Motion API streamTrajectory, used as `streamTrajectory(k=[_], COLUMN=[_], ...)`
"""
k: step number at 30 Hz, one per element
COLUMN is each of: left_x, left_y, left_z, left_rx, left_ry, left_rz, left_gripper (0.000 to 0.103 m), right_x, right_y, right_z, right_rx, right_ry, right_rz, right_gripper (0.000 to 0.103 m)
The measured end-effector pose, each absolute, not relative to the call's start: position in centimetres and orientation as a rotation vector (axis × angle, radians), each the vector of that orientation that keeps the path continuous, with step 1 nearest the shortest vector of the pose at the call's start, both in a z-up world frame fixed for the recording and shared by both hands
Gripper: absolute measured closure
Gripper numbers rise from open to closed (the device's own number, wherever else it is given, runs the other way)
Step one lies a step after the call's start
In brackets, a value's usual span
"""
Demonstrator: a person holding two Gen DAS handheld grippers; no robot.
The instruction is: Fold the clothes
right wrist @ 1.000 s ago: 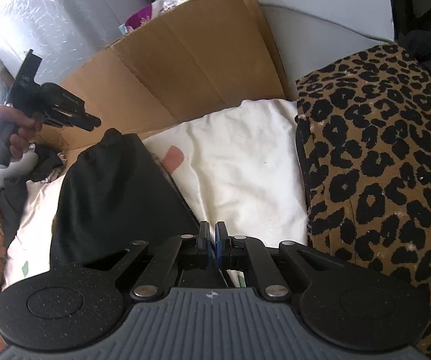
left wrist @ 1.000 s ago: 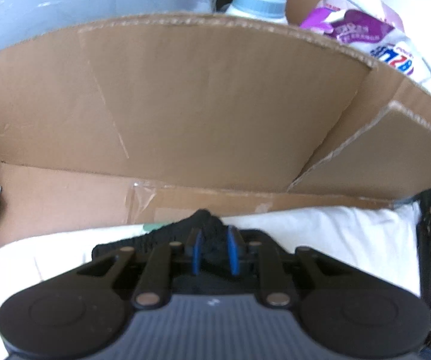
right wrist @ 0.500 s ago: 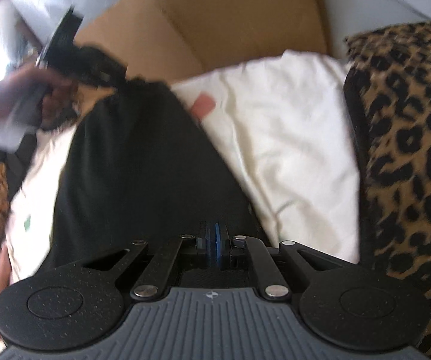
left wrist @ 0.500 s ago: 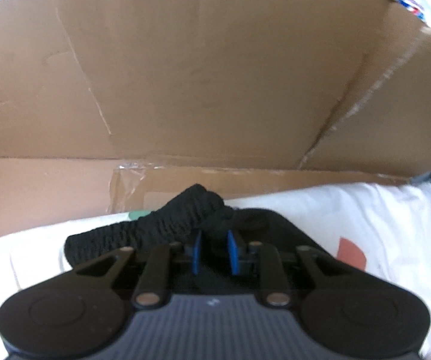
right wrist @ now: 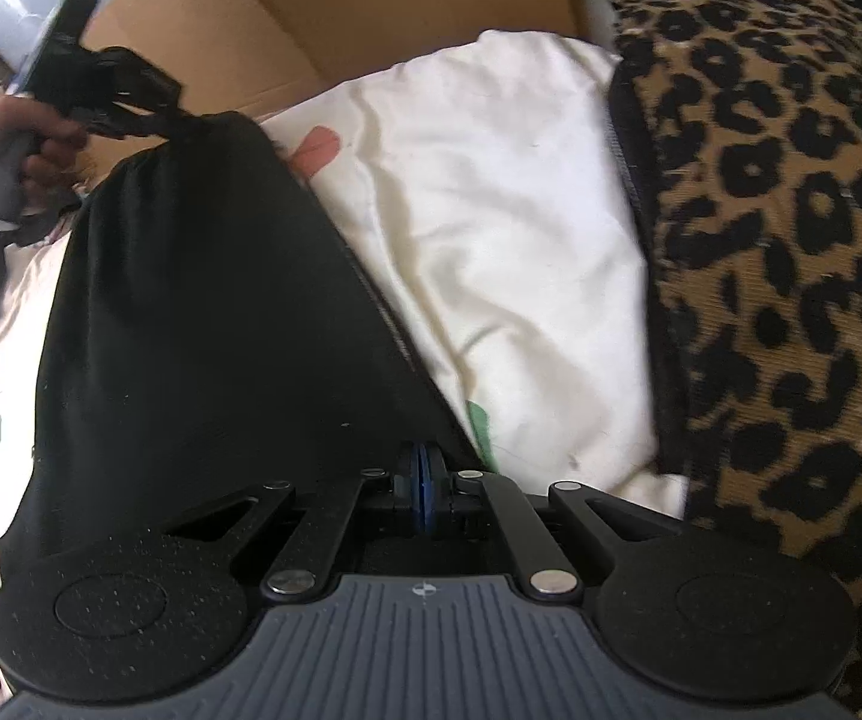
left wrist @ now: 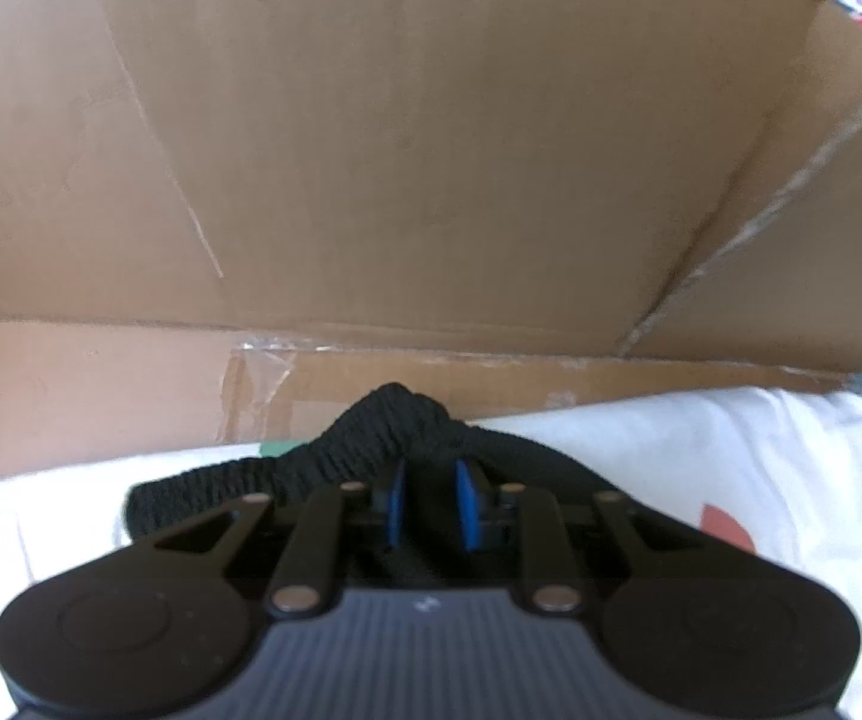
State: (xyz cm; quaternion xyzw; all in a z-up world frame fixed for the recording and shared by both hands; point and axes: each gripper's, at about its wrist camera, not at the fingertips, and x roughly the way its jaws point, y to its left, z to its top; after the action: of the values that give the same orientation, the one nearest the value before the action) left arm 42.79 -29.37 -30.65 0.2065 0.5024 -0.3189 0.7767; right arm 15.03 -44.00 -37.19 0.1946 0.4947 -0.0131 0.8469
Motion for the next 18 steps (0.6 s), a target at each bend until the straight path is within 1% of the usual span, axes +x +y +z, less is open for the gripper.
streamTrajectory(k=[3,5,8,14,15,17,18], left_x=[42.5,42.1,41.3,39.4,39.3,39.2,39.4], left_y=[-28.0,-26.7,-24.6,-21.5,-21.4,-21.1,-21.1], left_z=[-28.6,-27.4,-26.5,-28.3,-28.9,-30.1,-30.6], left_rx=[0.475,0.487,0.526,0.610,0.620,0.629,0.617], left_ry=[1.060,1.057,1.055,1.075,1.075,1.078,1.084], left_rz=[-0.721,-0.746,-0.782,-0.830,-0.829,-0.824,-0.815], left_gripper=[0.082,0.082,0.082,0.082,0.082,0.082,0.082], right_x=[14.6,14.3,14.1,14.8,14.9,15.1,15.1], right_y=[-44.1,-43.9,-43.5,-42.0,-41.8,-41.3,-41.1], right_z=[-36.5,-35.8,-34.9,-34.6,-34.7,-34.9,-35.0], right_rx=[0.410,0.411,0.416,0.414,0.415,0.413,0.412], right_ry=[1.028,1.002,0.969,0.947,0.948,0.952,0.953], right_rz=[-0.047,-0.044,-0.019,0.021,0.025,0.029,0.029], right_gripper=[0.096,0.099,0.099,0.099,0.098,0.092,0.084])
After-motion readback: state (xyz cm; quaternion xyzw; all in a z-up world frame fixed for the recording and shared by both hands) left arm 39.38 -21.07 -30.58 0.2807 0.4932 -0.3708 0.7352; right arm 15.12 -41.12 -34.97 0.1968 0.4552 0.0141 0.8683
